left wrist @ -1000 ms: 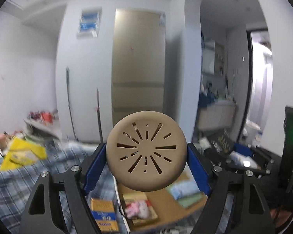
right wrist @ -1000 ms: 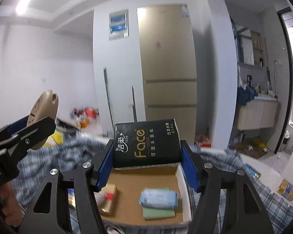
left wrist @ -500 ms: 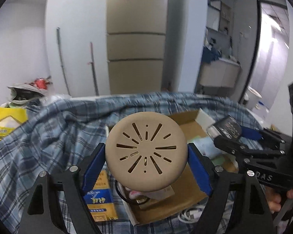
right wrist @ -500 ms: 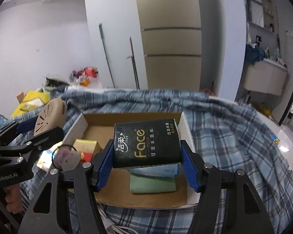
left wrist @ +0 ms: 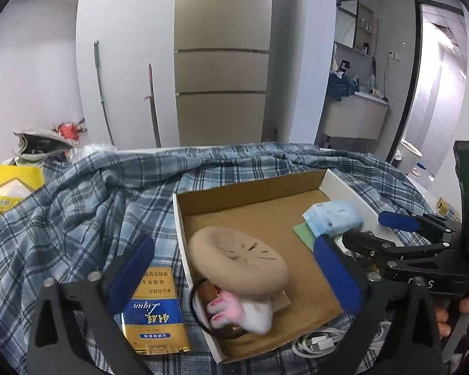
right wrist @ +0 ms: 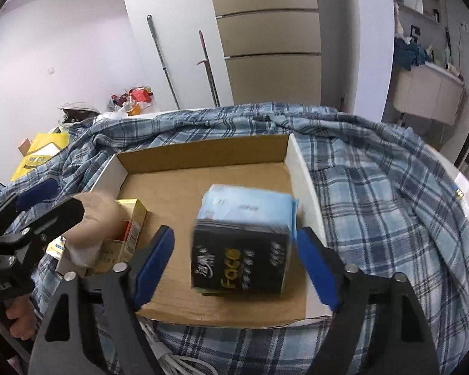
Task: Organize soft objects
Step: 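Lower the Face pack and beige disc into the box and open both grippers, then withdraw both grippers from the box, then lower the right gripper onto the white USB cable and close it, then grasp the gold-and-blue cigarette pack with the left gripper while the right gripper holds the cable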
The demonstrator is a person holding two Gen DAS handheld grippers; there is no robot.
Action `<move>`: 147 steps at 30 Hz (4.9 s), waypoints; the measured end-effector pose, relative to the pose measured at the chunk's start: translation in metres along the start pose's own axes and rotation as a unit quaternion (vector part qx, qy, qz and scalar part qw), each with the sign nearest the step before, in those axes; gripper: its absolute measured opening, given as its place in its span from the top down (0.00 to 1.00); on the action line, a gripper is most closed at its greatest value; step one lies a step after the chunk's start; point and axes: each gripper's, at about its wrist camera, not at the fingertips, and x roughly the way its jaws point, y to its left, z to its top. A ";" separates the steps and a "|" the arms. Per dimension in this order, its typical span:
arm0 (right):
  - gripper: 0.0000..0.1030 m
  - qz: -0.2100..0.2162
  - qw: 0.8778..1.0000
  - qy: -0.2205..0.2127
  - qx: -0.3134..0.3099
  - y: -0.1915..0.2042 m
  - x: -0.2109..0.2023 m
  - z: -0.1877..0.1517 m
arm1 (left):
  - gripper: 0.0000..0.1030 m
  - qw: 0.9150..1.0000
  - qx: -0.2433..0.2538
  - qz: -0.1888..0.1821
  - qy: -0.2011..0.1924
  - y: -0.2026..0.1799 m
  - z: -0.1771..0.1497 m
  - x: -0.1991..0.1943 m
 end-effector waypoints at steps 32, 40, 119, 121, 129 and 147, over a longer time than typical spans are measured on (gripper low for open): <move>0.14 -0.044 0.986 -0.150 -0.051 0.039 -0.114 0.012 | 0.00 0.981 -0.013 0.013 -0.195 -0.008 0.027 -0.174; 0.03 -0.034 0.977 -0.203 -0.056 0.053 -0.172 -0.014 | 0.00 0.974 0.004 0.025 -0.226 -0.013 -0.008 -0.205; 0.98 0.056 0.988 0.096 -0.109 0.052 -0.088 -0.074 | 0.00 0.986 -0.018 0.033 -0.164 0.027 -0.084 -0.146; 0.88 0.037 0.987 0.092 -0.129 0.055 -0.084 -0.078 | 0.00 0.986 -0.015 0.034 -0.164 0.026 -0.084 -0.147; 0.44 0.022 0.985 0.109 -0.131 0.055 -0.039 -0.064 | 0.00 0.986 -0.025 0.032 -0.162 0.027 -0.084 -0.146; 0.80 0.017 0.981 0.119 -0.154 0.079 -0.071 -0.079 | 0.00 0.985 -0.013 0.032 -0.168 0.024 -0.085 -0.149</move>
